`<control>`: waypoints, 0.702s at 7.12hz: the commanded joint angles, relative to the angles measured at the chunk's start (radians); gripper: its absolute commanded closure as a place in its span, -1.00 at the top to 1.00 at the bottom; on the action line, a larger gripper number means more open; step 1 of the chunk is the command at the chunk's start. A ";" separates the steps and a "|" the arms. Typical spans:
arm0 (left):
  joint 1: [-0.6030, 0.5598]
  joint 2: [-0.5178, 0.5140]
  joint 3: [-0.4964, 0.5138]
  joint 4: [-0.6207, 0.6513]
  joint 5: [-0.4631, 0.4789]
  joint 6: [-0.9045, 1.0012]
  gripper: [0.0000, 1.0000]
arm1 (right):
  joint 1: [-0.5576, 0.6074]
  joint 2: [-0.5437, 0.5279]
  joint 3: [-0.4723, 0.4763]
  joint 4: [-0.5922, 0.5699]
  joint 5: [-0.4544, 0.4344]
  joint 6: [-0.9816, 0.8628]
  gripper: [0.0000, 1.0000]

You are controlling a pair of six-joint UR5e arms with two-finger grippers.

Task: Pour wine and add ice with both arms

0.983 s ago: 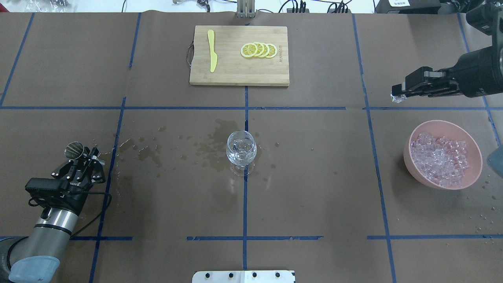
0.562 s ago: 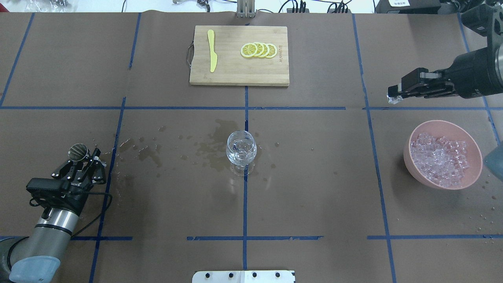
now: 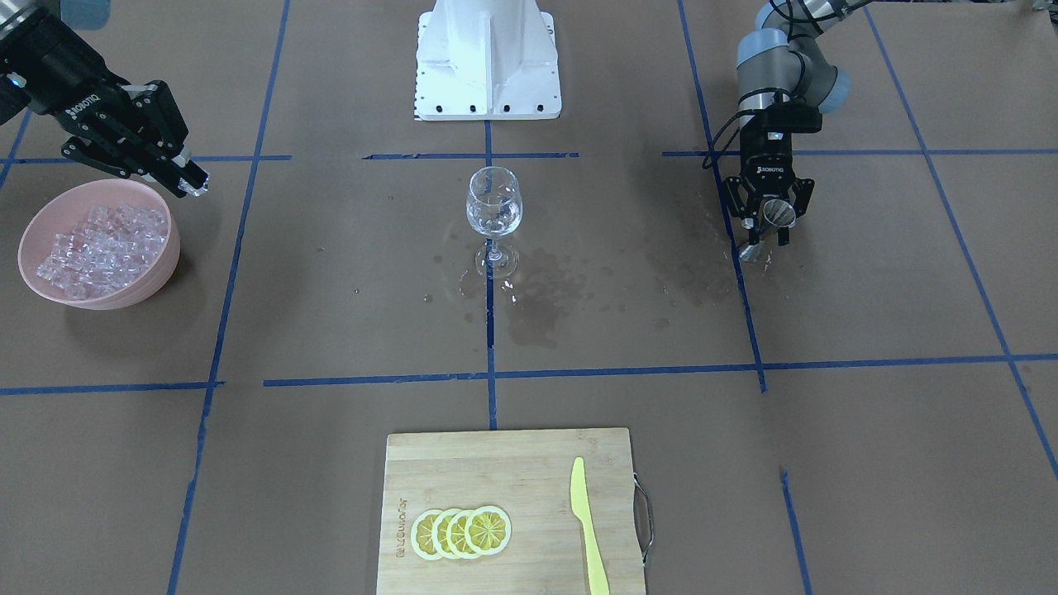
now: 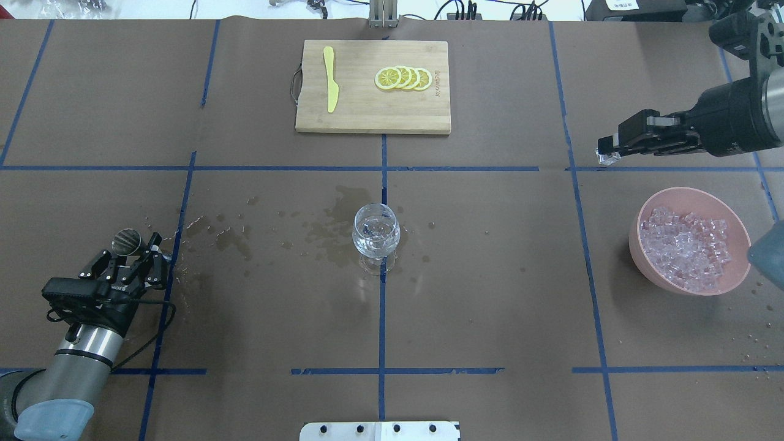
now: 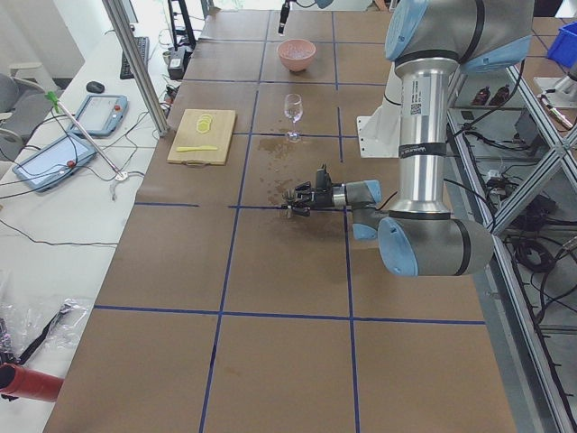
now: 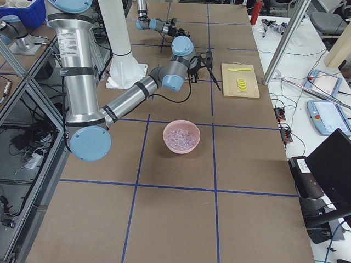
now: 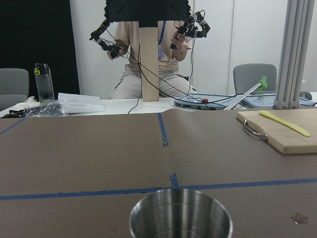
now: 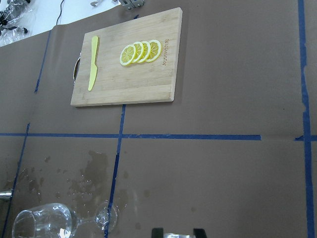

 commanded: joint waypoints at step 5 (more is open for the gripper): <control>-0.008 0.075 -0.074 0.012 -0.184 0.023 1.00 | -0.018 0.018 0.000 0.000 -0.012 0.000 -1.00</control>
